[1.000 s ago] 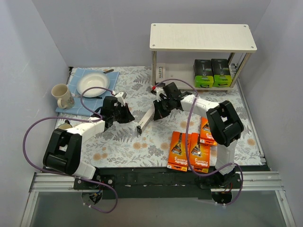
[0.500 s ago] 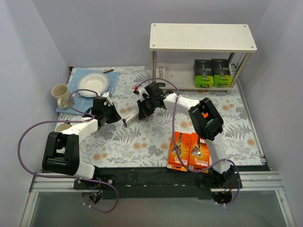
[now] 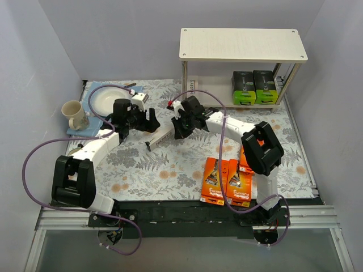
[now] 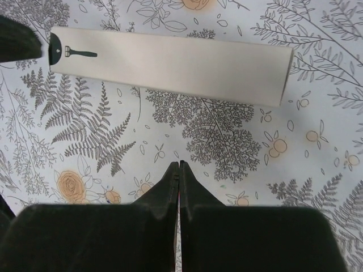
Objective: Place and organize the shaving razors onto the shelf
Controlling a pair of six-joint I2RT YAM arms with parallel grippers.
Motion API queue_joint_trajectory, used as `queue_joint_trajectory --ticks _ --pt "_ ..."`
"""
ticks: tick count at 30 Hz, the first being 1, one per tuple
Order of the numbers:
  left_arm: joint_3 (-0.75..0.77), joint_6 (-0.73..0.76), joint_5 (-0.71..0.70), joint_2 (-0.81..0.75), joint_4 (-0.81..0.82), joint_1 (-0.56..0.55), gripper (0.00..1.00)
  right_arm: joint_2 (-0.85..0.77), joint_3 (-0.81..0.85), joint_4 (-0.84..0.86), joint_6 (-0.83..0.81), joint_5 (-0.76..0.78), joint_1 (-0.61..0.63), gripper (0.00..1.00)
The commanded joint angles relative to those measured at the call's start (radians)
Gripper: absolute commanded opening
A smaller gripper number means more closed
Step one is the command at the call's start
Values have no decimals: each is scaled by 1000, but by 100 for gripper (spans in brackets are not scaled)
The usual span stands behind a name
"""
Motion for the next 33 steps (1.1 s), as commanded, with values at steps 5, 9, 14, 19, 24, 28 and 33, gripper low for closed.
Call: queue_joint_trajectory --ticks 5,9,14,19,24,28,33 --pt "43 244 -20 66 -114 -95 72 -158 -103 -5 -34 72 -50 1" --pt "22 287 -100 98 -79 -146 72 -202 -137 -4 -61 94 -81 1" --pt "25 301 -168 147 -71 -164 71 -254 -198 1 -71 110 -113 1" --pt "49 284 -217 215 -86 -166 67 -283 -240 1 -78 104 -132 1" --pt "79 224 -146 229 -83 -164 45 -301 -268 4 -80 100 -150 1" --pt "91 -19 -24 226 -56 -148 37 -309 -291 2 -51 68 -178 1" --pt "-27 -493 269 248 218 -91 35 -309 -344 4 6 0 -228 1"
